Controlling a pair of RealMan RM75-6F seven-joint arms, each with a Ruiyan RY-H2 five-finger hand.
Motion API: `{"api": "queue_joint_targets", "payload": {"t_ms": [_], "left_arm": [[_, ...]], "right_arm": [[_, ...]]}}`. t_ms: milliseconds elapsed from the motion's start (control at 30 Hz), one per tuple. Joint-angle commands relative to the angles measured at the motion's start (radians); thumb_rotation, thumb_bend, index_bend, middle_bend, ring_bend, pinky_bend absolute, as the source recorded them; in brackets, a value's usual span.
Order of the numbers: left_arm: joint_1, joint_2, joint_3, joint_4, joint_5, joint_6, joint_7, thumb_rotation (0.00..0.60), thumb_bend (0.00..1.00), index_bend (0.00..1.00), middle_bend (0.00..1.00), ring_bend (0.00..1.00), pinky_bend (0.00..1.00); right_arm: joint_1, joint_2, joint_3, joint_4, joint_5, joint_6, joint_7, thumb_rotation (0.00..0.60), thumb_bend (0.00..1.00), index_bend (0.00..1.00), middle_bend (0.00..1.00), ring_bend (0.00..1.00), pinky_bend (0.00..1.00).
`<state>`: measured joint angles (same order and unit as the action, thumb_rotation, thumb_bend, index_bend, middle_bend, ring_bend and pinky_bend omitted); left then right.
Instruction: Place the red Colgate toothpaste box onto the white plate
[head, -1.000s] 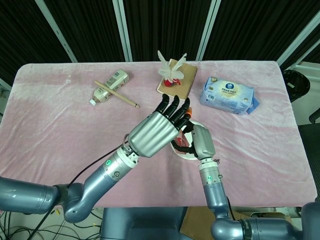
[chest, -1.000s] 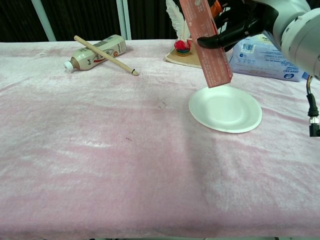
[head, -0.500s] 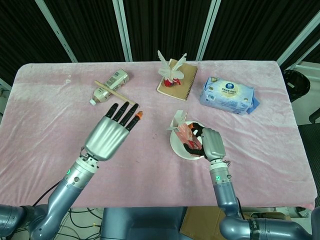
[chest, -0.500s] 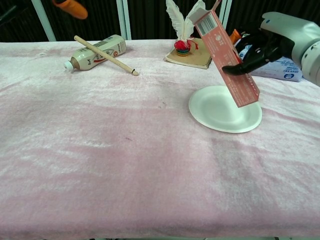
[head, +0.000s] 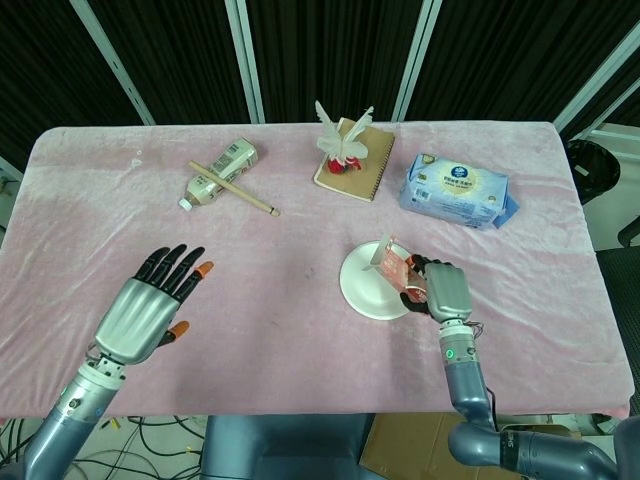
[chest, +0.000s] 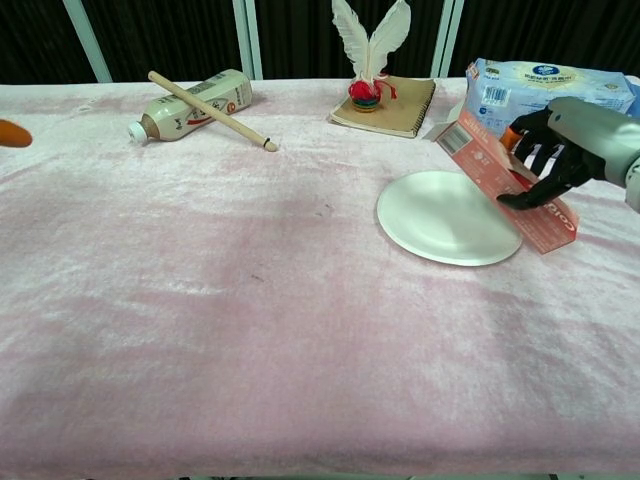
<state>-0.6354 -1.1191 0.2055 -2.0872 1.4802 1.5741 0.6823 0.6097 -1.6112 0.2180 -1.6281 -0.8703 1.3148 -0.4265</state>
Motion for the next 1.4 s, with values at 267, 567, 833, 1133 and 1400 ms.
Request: {"api": "queue_joint_targets", "payload": {"t_ms": [267, 567, 833, 1133, 1400], "left_arm": [[0.095, 0.027, -0.022, 0.026, 0.069, -0.004, -0.067, 0.600, 0.00, 0.14, 0.08, 0.07, 0.15], [0.154, 0.039, -0.035, 0.028, 0.084, -0.012, -0.100, 0.600, 0.00, 0.14, 0.07, 0.07, 0.15], [0.254, 0.016, -0.008, 0.103, 0.112, 0.009, -0.172, 0.600, 0.00, 0.13, 0.07, 0.07, 0.14], [0.386, -0.061, 0.013, 0.291, 0.138, 0.069, -0.311, 0.600, 0.00, 0.00, 0.00, 0.00, 0.00], [0.456, -0.079, 0.001, 0.408, 0.142, 0.107, -0.376, 0.600, 0.00, 0.00, 0.00, 0.00, 0.00]], "right_arm": [[-0.006, -0.033, -0.002, -0.011, -0.025, -0.006, -0.041, 0.600, 0.28, 0.28, 0.30, 0.21, 0.26], [-0.029, 0.001, -0.007, -0.080, -0.058, 0.004, -0.037, 0.600, 0.22, 0.15, 0.20, 0.14, 0.19], [-0.146, 0.227, -0.165, -0.223, -0.287, 0.056, 0.026, 0.600, 0.21, 0.10, 0.09, 0.03, 0.11], [-0.328, 0.504, -0.346, -0.240, -0.501, 0.189, 0.148, 0.600, 0.15, 0.00, 0.00, 0.00, 0.07], [-0.446, 0.576, -0.392, -0.126, -0.605, 0.310, 0.240, 0.600, 0.13, 0.00, 0.00, 0.00, 0.07]]}}
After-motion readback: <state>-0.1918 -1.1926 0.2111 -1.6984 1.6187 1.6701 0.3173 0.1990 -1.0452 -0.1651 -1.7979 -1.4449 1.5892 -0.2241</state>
